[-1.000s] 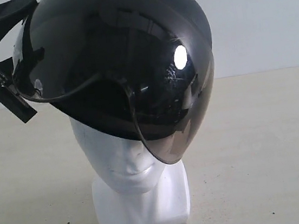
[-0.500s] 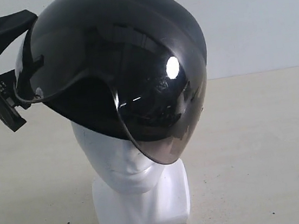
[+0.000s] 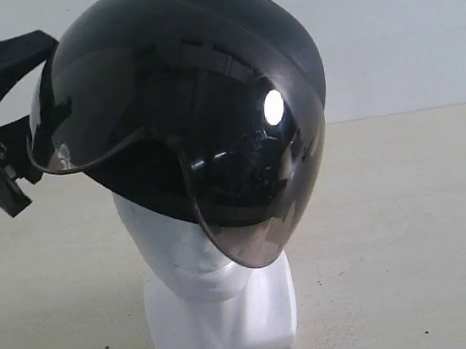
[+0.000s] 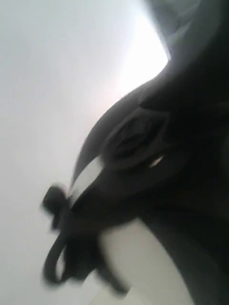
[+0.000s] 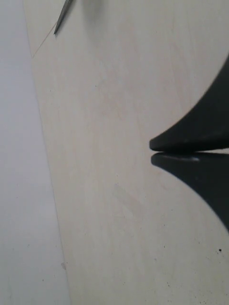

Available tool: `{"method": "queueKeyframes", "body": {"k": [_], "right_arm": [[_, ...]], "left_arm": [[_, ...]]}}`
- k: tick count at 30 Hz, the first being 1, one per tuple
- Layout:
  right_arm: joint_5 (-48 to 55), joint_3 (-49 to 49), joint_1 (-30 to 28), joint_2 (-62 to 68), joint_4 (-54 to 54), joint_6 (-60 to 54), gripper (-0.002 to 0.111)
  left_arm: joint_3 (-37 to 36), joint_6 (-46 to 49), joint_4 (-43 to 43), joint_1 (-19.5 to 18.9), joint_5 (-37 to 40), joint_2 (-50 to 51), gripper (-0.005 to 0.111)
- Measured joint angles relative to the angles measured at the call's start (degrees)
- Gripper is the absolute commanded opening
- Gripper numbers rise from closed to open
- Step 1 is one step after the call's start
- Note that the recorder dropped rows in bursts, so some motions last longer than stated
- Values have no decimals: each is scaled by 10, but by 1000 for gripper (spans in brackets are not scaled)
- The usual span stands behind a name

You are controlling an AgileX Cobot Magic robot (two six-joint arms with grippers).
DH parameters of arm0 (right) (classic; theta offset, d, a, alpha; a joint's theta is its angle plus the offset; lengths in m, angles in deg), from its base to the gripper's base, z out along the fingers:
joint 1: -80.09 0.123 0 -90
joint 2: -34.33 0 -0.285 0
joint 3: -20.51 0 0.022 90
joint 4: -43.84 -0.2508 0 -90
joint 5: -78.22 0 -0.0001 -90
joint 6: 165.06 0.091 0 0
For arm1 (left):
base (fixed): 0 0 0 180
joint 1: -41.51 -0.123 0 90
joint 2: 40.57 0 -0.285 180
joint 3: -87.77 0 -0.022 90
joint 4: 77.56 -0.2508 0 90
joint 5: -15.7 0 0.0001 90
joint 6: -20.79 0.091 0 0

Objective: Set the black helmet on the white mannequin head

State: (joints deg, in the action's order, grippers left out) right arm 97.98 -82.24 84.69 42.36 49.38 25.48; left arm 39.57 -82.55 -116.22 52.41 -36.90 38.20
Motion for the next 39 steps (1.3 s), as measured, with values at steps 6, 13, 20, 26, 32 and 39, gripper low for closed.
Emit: {"method": "queueKeyframes", "body": {"k": [6,13,20,26,32,39], "right_arm": [[0,0,0,0,0,0,0],[0,0,0,0,0,0,0],[0,0,0,0,0,0,0],[0,0,0,0,0,0,0],[0,0,0,0,0,0,0],[0,0,0,0,0,0,0]], "left_arm": [[-13,57,-20,-14,111,9,4],[-13,67,-21,-14,131,9,4],[-18,102,-29,-51,191,9,4],[-55,92,-99,-144,201,-7,4],[-105,86,-145,-225,225,-73,4],[-112,67,-153,-235,225,-141,4]]}}
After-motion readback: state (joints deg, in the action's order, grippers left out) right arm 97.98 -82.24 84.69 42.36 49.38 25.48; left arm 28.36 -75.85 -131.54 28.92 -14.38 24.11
